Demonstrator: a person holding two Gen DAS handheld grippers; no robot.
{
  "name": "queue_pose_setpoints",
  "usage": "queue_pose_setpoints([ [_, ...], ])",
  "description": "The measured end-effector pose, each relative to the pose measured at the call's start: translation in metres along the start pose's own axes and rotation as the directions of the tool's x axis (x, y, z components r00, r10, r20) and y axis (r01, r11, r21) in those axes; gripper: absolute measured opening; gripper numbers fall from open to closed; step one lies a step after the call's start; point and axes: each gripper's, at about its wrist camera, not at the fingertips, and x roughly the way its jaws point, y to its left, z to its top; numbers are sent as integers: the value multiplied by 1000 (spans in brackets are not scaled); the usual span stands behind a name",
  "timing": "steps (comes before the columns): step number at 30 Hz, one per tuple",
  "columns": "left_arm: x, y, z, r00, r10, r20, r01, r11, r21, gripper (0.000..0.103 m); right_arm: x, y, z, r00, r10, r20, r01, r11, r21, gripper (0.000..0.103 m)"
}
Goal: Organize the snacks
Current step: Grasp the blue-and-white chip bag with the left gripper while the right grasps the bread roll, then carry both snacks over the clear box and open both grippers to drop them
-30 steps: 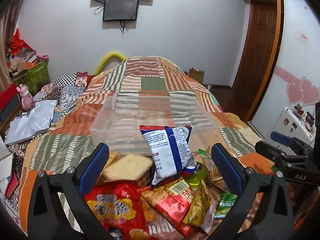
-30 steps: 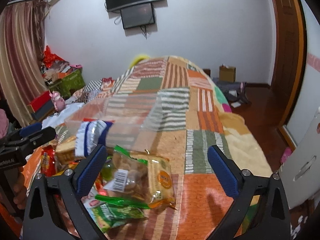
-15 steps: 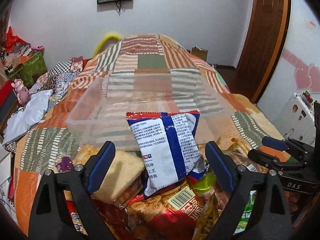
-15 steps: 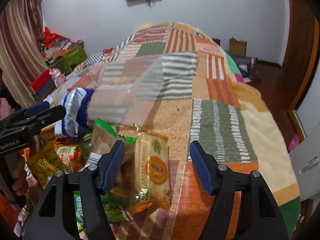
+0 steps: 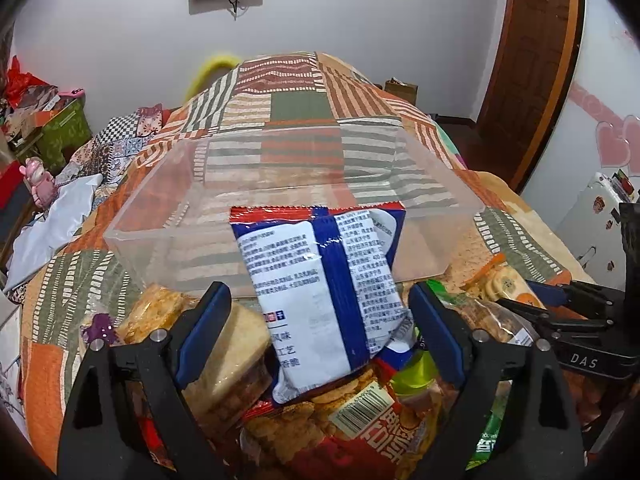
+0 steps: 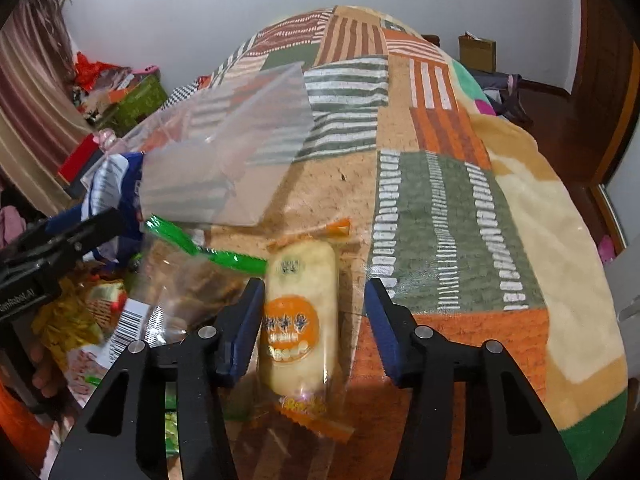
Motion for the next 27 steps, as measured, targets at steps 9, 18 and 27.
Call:
queue_pose_setpoints([
  [9,-2,0,0,999,-42,-5,42,999,-8,62,-7,4,-2,1000,0,30,0,1000,-5,31],
  [18,-26,7,3,997,-50,56,52,998,-24,56,-34,14,13,992,23,123,-22,1000,-6,31],
  [27,-57,10,20,989,-53,138,55,998,-15,56,-59,39,39,973,62,221,-53,997,-48,31],
])
